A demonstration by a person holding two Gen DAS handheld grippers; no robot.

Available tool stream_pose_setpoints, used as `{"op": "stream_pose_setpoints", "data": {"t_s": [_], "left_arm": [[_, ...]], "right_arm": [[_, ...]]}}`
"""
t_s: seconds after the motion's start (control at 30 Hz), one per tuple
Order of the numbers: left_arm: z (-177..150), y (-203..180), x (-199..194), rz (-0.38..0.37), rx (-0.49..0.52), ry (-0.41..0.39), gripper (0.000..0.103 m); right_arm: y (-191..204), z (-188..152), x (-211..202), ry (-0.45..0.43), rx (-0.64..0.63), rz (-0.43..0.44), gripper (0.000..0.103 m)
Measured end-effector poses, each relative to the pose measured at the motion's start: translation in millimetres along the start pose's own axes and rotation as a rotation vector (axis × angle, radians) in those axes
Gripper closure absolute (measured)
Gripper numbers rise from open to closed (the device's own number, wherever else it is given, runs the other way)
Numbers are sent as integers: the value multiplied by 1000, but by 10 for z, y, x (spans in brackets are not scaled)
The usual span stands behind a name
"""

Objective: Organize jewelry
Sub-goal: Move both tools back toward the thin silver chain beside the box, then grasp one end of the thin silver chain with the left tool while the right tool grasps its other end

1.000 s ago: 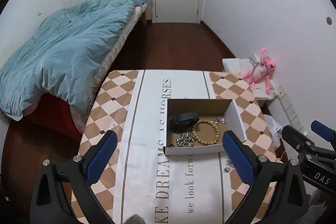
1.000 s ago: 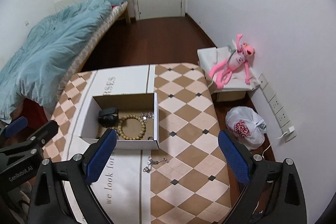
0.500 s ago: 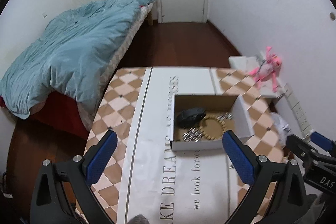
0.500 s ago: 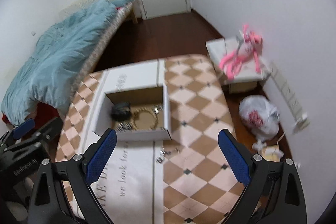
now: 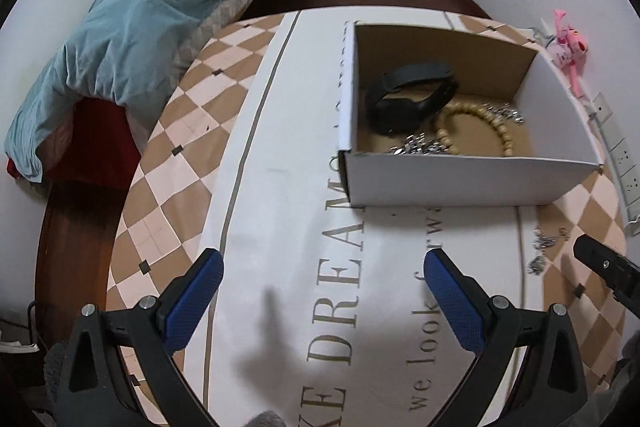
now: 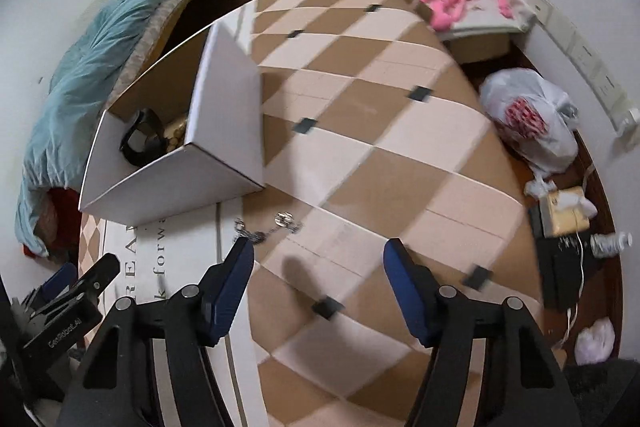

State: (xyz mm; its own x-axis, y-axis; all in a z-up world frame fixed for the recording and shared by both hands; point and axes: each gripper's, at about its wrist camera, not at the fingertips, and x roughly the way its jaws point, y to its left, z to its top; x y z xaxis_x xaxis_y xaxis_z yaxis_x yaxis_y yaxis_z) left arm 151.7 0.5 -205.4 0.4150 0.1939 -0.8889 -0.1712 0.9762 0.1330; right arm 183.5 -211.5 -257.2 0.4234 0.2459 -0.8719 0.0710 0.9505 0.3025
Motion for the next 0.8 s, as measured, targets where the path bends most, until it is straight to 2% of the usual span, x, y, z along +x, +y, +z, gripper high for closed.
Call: {"op": "stream_pose_setpoints", "data": {"t_s": [0.1, 0.2, 0.23, 0.3, 0.33, 0.37, 0.5, 0.6, 0.7, 0.8], "left_arm": [[-8, 24, 58, 3, -7, 12, 1], [-30, 28, 91, 6, -4, 21, 1], [-28, 30, 103, 7, -2, 24, 1], [-42, 24, 112, 5, 0, 27, 1], [-43, 22, 116, 1, 1, 28, 1], [-51, 10, 116, -6, 2, 30, 1], [-60, -76, 99, -42, 18, 26, 1], [-91, -246, 29, -106, 52, 8, 1], [-127, -460, -26, -185, 100, -2, 1], [-173, -760, -47, -255, 159, -8, 1]], "right_arm": [[143, 46, 76, -16, -54, -17, 36], [311, 44, 143, -38, -141, -92, 46], [356, 38, 153, -46, -164, -115, 52], [398, 18, 161, -54, -185, -106, 80], [393, 20, 163, -49, -184, -114, 100], [370, 17, 160, -45, -174, -98, 103], [111, -1, 80, -25, -52, 13, 103], [-79, -50, -21, -35, 30, 67, 103], [-223, -94, -150, -50, 78, 93, 103], [-320, -94, -240, -62, 90, 73, 103]]}}
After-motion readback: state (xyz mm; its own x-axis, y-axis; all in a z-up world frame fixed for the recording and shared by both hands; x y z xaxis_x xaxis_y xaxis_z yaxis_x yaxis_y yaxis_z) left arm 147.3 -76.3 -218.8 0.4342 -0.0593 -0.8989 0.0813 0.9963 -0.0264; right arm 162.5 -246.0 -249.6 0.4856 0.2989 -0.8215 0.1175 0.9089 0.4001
